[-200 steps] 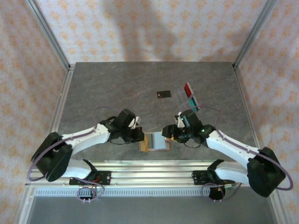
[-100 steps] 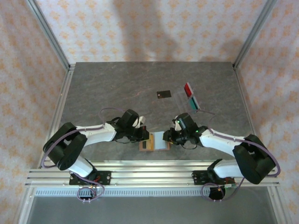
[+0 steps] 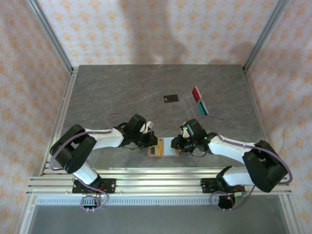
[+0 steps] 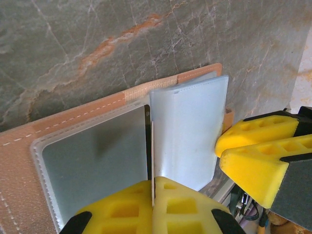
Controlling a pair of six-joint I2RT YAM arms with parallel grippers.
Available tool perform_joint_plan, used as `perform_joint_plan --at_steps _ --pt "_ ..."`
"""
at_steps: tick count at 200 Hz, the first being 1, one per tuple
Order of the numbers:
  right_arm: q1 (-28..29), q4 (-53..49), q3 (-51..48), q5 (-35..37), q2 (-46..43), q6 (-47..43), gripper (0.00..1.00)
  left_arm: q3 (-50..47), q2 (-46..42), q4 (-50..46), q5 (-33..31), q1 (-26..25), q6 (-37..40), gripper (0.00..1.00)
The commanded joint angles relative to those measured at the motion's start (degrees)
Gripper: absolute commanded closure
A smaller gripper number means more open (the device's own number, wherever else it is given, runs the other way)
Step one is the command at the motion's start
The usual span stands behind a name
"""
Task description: Put the credit cards into the card holder
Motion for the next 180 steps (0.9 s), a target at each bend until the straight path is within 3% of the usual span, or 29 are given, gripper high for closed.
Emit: perform_joint_plan --at_steps 1,64,180 --pt "0.33 -1.25 0.21 2.42 -0.93 -1.62 0.78 -0.32 -1.71 0.38 0.61 0.45 0.43 1.0" --pt "0.38 -5.82 1.94 4.54 -4.82 -2.78 0.79 3.08 -2.51 -7.56 0.49 0.74 4.67 1.0" --pt "0.33 -6.19 1.06 5.24 -2.8 -2.61 0.78 5.1 3.97 -0.73 2.47 0.8 1.93 1.0"
